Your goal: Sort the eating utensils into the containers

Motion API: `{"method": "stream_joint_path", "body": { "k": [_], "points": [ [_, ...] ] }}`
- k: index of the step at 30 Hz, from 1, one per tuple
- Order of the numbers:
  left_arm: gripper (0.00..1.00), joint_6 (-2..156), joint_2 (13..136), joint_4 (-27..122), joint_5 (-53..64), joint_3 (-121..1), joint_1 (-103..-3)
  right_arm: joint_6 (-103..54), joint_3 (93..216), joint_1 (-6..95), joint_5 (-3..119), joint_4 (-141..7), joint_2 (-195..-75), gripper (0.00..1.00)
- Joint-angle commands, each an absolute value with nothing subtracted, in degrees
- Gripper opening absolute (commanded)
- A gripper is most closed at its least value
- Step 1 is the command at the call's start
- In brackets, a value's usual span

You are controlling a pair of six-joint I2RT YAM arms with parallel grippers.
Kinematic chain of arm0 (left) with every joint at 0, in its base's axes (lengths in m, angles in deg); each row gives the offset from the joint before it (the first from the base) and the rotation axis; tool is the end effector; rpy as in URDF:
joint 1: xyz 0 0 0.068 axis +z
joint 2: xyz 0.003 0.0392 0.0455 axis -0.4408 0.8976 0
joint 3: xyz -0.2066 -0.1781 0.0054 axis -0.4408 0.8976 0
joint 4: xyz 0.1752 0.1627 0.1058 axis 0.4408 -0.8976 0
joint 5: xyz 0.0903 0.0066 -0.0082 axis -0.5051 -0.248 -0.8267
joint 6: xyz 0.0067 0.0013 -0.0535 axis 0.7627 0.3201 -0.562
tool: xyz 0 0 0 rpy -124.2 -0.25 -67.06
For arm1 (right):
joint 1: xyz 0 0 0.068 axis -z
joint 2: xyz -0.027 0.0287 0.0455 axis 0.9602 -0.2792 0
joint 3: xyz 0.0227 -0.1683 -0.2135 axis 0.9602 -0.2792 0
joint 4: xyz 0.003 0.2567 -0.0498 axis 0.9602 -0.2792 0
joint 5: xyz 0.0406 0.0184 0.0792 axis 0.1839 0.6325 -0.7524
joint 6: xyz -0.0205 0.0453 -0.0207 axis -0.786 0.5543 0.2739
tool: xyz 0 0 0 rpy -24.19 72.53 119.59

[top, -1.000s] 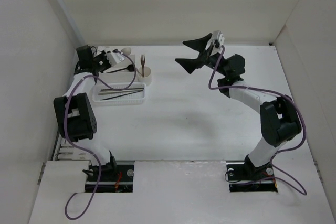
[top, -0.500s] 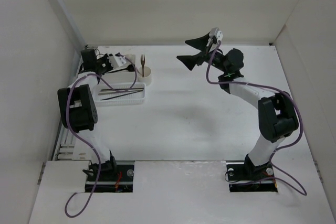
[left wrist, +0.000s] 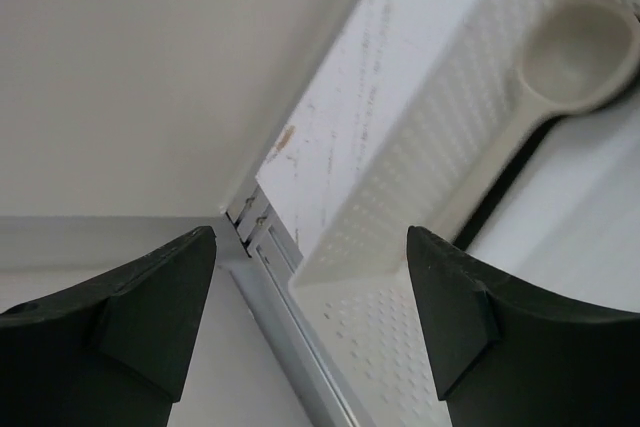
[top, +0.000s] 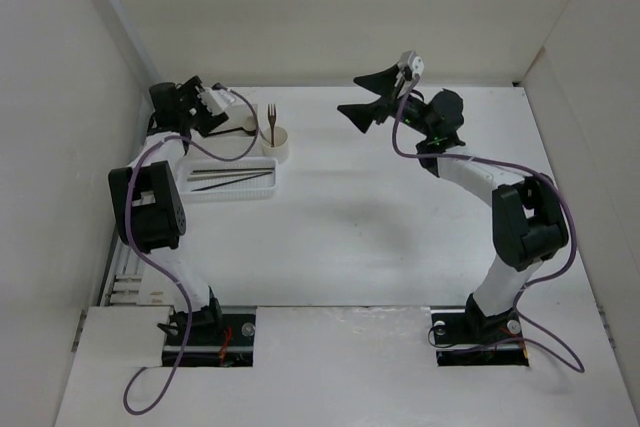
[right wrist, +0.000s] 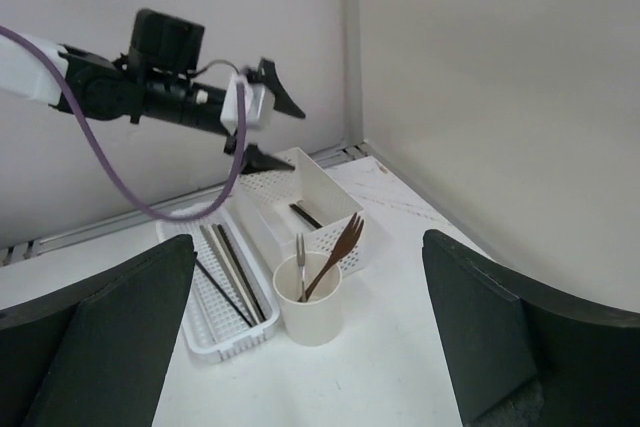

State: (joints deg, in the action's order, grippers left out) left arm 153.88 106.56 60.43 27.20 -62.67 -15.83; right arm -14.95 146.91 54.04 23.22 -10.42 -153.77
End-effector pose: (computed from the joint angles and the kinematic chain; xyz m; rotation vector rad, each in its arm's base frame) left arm 0.4347 0.0611 0.2505 1.1613 1.4519 0.4331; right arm 0.3648 0.1564 0.3354 -0.7116 1.1192 0.9602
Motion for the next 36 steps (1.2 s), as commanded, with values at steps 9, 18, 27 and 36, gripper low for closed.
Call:
{"method": "stream_joint_path", "body": {
  "k": [9, 18, 27, 36],
  "points": [
    [0.84, 117.61, 94.73, 72.69, 7.87, -73.57, -14.64, -16.06, 147.59, 62.43, 39.64, -29.40, -140.22, 1.00],
    [0.92, 98.45, 84.80, 54.37, -24.77, -70.52, -8.33, -17.72, 150.15, 70.53, 94.84, -69.67, -126.59, 1.00],
    [0.94, 98.07, 69.51, 45.72, -24.69, -53.29, -5.06, -24.94, 145.83, 72.47, 104.46, -77.06, -117.97, 1.00],
    [0.96, 93.77, 63.18, 40.81, -26.97, -49.95, -7.17, -22.31, 154.44, 72.47, 103.23, -91.74, -121.66, 1.00]
  ]
}}
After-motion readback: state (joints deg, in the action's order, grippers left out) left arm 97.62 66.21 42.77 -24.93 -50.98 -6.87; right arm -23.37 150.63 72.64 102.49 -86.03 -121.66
